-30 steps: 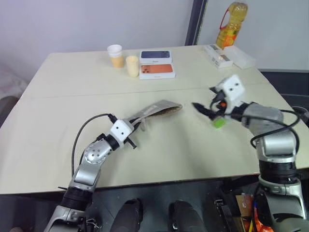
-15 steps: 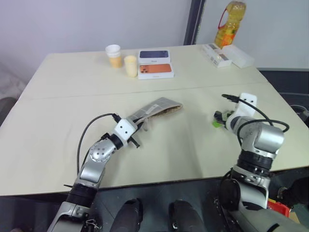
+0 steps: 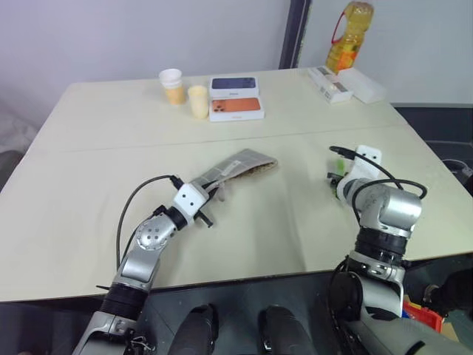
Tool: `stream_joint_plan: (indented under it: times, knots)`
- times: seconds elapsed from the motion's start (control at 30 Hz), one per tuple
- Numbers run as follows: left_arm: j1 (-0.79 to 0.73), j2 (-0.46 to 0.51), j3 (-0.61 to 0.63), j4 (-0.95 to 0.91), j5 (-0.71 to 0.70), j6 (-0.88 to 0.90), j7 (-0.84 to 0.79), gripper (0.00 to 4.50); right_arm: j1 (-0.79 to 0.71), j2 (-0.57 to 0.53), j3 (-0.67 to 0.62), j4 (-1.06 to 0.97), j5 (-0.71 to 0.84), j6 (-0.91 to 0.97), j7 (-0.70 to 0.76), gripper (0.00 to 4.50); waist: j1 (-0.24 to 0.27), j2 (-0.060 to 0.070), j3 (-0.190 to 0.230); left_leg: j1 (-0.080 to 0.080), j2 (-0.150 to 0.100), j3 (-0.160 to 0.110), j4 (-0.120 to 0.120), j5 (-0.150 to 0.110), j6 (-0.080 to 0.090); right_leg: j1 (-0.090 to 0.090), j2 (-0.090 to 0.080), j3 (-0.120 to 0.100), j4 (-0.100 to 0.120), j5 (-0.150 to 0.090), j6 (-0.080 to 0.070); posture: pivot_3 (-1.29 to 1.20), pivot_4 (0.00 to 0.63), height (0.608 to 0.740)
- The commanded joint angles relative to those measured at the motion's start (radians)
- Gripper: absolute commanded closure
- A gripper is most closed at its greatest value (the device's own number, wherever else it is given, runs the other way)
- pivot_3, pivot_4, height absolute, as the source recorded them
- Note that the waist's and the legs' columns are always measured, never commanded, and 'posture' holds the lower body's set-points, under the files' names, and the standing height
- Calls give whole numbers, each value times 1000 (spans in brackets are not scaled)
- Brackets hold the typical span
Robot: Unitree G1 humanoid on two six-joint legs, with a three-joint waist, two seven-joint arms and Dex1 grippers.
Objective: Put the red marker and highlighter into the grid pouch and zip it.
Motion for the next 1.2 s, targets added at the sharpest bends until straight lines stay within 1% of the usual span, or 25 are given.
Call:
stream_joint_plan:
  times: [0.03, 0.13, 0.2, 0.33, 0.43, 0.93, 1.2]
  knots:
    - [-13, 7, 50, -21, -28, 0, 15, 4500, 61, -176, 245, -97, -13, -253, 210, 3645, 1, 1, 1, 0, 0, 0, 0, 0, 0, 0, 0, 0, 0, 0, 0, 0, 150, 740]
    - [-28, 10, 73, -13, -47, 7, 14, 4500, 125, -346, 426, -168, -44, -482, 399, 3645, -1, 1, 1, 0, 0, 1, 0, 0, 0, 0, 0, 0, 0, 0, 1, 0, 150, 740]
    - [-38, 17, 88, -4, -57, 7, 8, 4500, 151, -436, 495, -200, -69, -630, 490, 3645, -2, 1, 1, 0, 0, 0, 0, 0, 0, 0, 1, 0, -1, -1, 1, 0, 150, 740]
    - [-43, 21, 95, -1, -66, 1, -3, 4500, 169, -503, 550, -211, -90, -752, 567, 3645, 1, 0, 1, 0, 1, 0, 0, 0, 0, 0, 3, 0, -1, -1, 1, 0, 150, 740]
    - [-44, 20, 97, -4, -69, 0, -7, 4500, 179, -518, 583, -220, -109, -802, 606, 3645, 7, 0, 1, 0, 1, -1, 1, 0, 0, 1, 3, 0, -2, -1, 1, 0, 150, 740]
    - [-31, 15, 82, -34, -84, -5, -52, 4500, 148, -507, 624, -190, -199, -834, 655, 3645, 7, -1, 2, 0, 0, -1, 1, 0, 0, 1, -1, 0, -2, -1, 1, 0, 150, 740]
    - [-24, 38, 34, -60, -73, -26, -136, 4500, 99, -602, 731, -235, -351, -967, 774, 3645, 7, -1, 2, 0, 0, -1, 1, 0, 0, 1, -2, 0, -3, -1, 1, 0, 150, 740]
